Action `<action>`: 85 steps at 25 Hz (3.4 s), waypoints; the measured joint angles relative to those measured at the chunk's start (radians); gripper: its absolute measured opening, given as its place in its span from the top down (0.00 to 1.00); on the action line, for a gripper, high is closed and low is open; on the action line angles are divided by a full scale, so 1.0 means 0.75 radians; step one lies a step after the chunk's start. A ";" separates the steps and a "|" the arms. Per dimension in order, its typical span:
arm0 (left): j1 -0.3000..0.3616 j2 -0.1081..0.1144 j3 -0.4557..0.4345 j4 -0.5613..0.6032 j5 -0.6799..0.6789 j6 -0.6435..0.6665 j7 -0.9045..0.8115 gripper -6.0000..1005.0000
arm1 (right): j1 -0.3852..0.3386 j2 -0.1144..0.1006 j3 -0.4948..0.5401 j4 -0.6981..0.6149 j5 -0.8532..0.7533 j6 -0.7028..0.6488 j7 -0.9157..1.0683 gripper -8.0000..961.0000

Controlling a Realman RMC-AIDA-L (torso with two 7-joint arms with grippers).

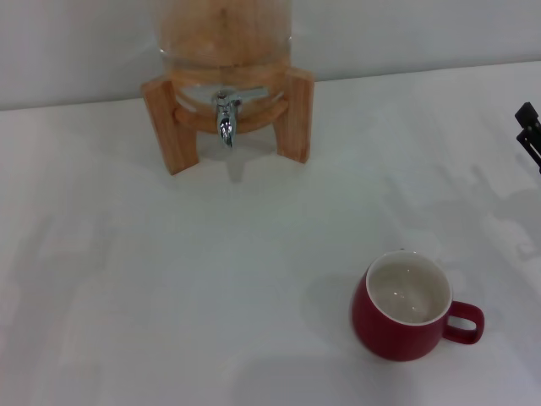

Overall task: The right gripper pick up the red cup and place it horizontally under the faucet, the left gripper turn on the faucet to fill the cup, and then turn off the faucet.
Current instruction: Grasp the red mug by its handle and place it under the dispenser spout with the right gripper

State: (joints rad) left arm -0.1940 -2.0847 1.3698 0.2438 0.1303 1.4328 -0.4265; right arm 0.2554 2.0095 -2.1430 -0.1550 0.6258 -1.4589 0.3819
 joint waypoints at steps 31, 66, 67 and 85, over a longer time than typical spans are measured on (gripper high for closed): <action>0.000 -0.002 0.002 -0.039 0.022 0.001 0.004 0.23 | -0.110 -0.007 -0.113 0.035 -0.002 -0.096 0.020 0.19; 0.000 -0.006 0.016 -0.070 0.059 0.013 0.047 0.23 | -0.291 -0.008 -0.175 0.307 -0.352 -0.398 0.160 0.19; 0.000 -0.006 0.016 -0.070 0.059 0.013 0.047 0.23 | -0.295 -0.008 -0.175 0.307 -0.366 -0.398 0.159 0.19; -0.003 -0.006 0.016 -0.069 0.059 0.014 0.049 0.23 | -0.304 -0.008 -0.176 0.307 -0.600 -0.387 0.158 0.19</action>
State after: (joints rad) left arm -0.1963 -2.0893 1.3820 0.1923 0.1748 1.4436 -0.3896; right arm 0.0278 2.0034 -2.2748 0.0751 0.1755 -1.7488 0.5008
